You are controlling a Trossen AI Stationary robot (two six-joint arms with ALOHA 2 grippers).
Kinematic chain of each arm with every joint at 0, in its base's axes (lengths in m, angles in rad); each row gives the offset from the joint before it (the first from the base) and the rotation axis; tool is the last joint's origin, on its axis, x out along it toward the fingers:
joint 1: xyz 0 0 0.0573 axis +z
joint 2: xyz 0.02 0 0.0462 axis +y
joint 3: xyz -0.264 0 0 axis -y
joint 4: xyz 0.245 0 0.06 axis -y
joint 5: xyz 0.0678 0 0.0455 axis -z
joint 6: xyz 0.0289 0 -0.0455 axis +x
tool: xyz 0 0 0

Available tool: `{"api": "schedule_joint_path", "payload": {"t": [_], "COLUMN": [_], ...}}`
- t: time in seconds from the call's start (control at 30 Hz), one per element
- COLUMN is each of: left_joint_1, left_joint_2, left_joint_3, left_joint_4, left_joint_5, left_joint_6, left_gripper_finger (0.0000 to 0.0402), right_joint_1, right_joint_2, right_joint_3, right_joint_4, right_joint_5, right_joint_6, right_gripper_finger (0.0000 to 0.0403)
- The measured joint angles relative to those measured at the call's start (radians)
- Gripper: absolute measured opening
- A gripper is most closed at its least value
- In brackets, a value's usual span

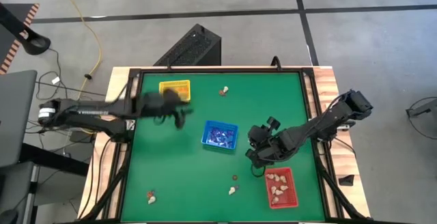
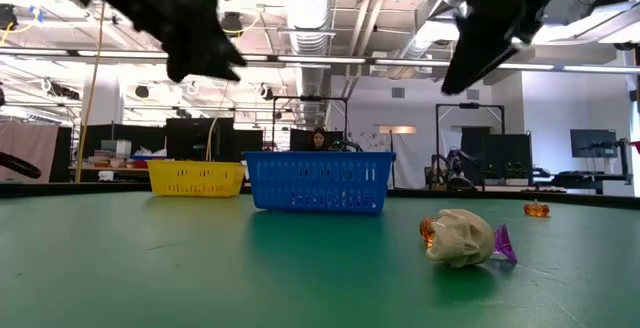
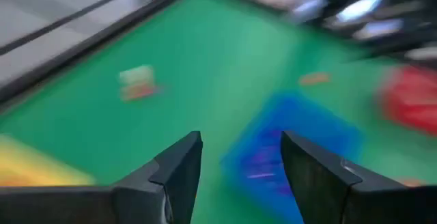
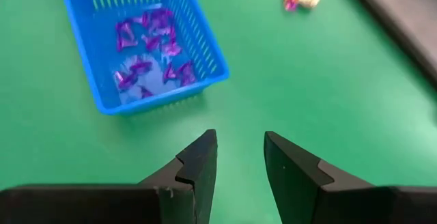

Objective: Sort Halloween decoration
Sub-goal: Put the pumpkin toy into the yellow bin

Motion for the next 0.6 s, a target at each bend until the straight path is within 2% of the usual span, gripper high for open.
{"api": "schedule_joint_path", "payload": {"t": [0.13, 0.2, 0.27, 0.33, 0.47, 0.6], "left_joint_1": [-0.225, -0.3, -0.348, -0.377, -0.394, -0.394], "left_joint_2": [-0.037, -0.03, -0.027, -0.028, -0.028, -0.028], "left_joint_3": [-0.225, -0.293, -0.325, -0.339, -0.346, -0.346], "left_joint_4": [0.458, 0.598, 0.641, 0.642, 0.643, 0.646], "left_joint_5": [-0.079, -0.136, -0.179, -0.206, -0.214, -0.211], "left_joint_6": [-0.003, 0.023, 0.049, 0.062, 0.1, 0.12], "left_gripper_finger": [0.019, 0.019, 0.019, 0.019, 0.019, 0.019], "right_joint_1": [-0.049, -0.063, -0.073, -0.072, -0.083, -0.109], "right_joint_2": [0.036, 0.047, 0.05, 0.047, 0.044, 0.051], "right_joint_3": [0.0, 0.002, 0.013, 0.031, 0.029, -0.043], "right_joint_4": [0.121, 0.158, 0.128, 0.047, -0.152, -0.157], "right_joint_5": [-0.14, -0.255, -0.354, -0.393, -0.4, -0.421], "right_joint_6": [-0.09, -0.128, -0.111, -0.018, 0.198, 0.287], "right_gripper_finger": [0.0152, 0.0152, 0.0152, 0.0152, 0.0152, 0.0152]}}
